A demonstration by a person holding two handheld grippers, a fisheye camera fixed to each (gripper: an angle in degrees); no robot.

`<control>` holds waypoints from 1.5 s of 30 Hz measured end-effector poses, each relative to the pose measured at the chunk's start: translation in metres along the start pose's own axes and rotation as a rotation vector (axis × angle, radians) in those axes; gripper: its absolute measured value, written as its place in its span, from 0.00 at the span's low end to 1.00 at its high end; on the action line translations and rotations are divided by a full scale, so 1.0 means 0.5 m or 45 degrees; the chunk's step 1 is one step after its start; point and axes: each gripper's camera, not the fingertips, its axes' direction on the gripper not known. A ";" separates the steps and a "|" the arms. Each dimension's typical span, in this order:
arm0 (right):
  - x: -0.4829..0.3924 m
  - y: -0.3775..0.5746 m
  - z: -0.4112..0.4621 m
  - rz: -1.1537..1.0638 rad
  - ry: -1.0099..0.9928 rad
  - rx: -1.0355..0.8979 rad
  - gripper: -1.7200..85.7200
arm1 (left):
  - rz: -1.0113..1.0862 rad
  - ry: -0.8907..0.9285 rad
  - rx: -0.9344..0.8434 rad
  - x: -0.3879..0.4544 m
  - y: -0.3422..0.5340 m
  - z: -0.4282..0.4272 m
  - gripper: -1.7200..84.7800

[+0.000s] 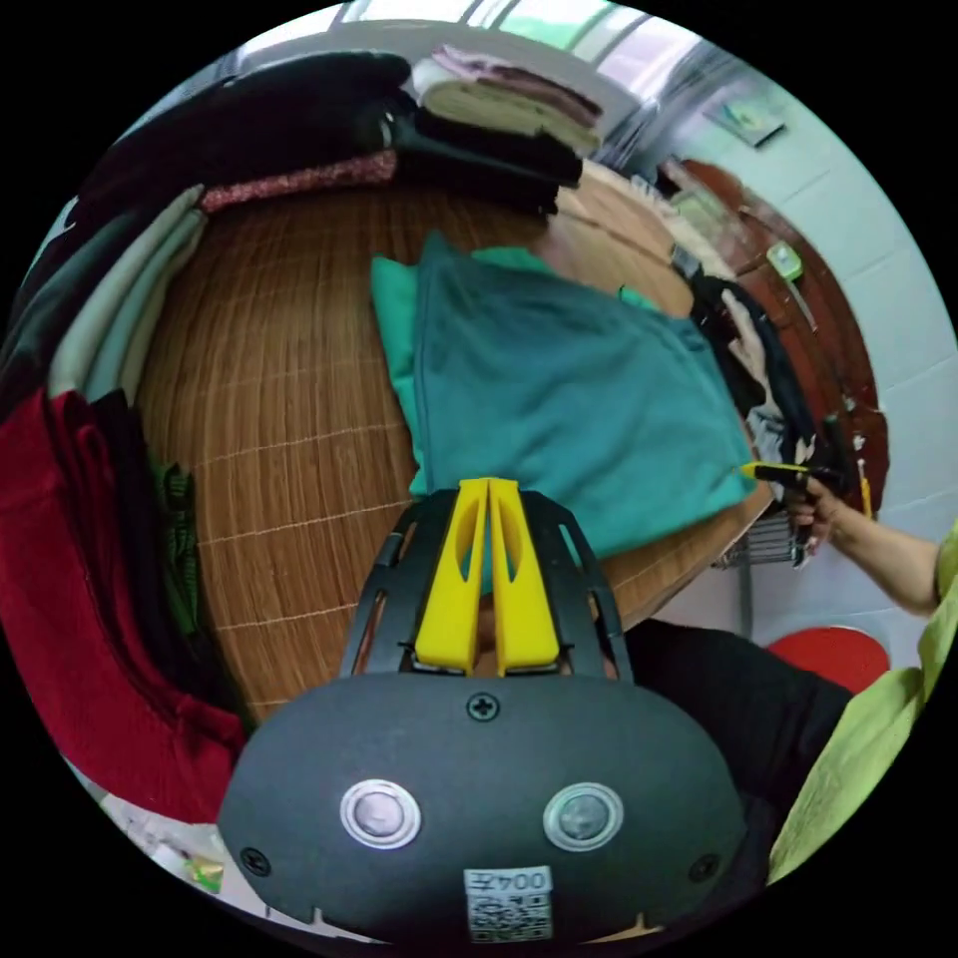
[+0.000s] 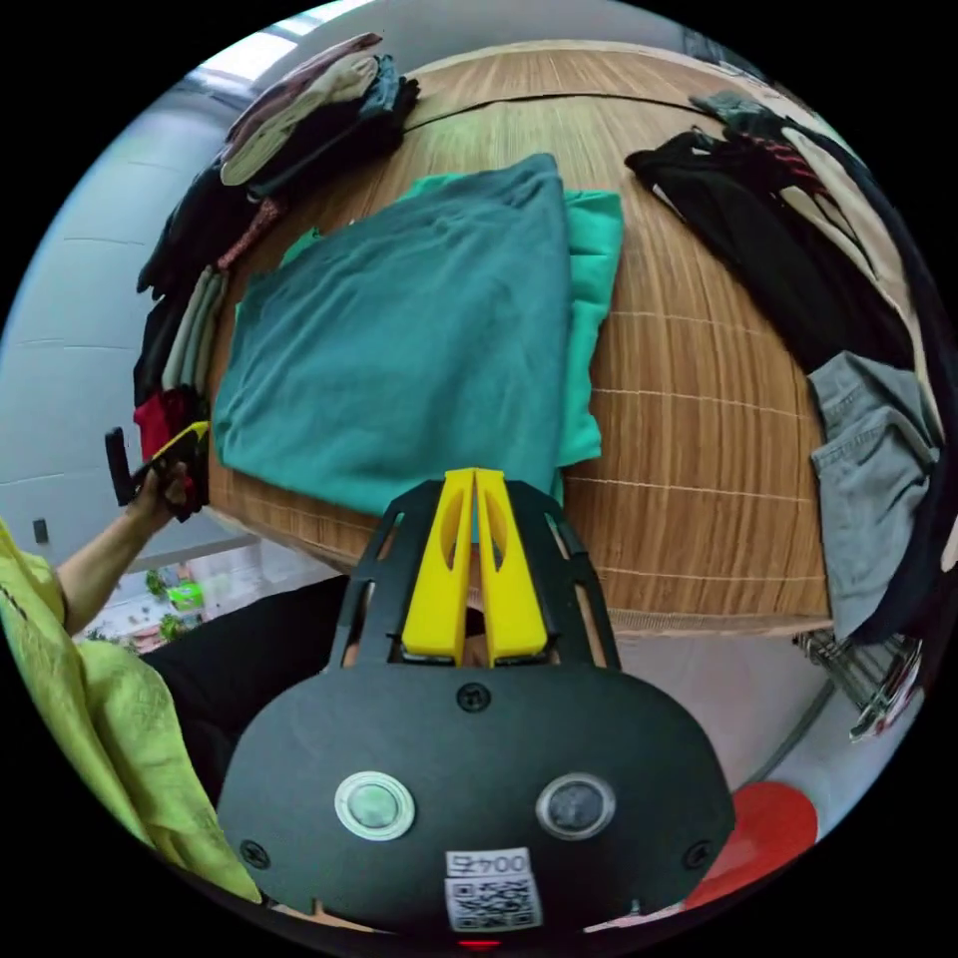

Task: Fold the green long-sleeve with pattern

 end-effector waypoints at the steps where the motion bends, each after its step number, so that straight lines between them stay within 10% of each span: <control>1: 0.011 0.006 -0.002 0.041 0.000 0.013 0.02 | 0.009 -0.001 -0.026 -0.013 0.015 0.005 0.02; 15: 0.279 0.086 -0.023 0.385 -0.390 0.103 0.17 | 0.133 -0.247 -0.149 -0.075 0.043 0.104 0.04; 24: 0.346 0.039 0.073 0.268 -0.596 -0.082 0.11 | 0.837 -0.025 -0.162 0.371 -0.009 0.348 0.19; 30: 0.388 0.030 0.042 0.410 -0.842 -0.111 0.09 | 1.379 -0.307 -0.264 0.640 0.074 0.548 0.26; 39: 0.424 0.004 -0.010 0.340 -1.046 -0.171 0.12 | 1.649 -0.883 -0.108 0.751 0.183 0.780 0.10; 45: 0.557 -0.005 -0.058 0.471 -1.118 0.045 0.23 | 1.382 -0.690 -0.099 0.710 0.148 0.730 0.04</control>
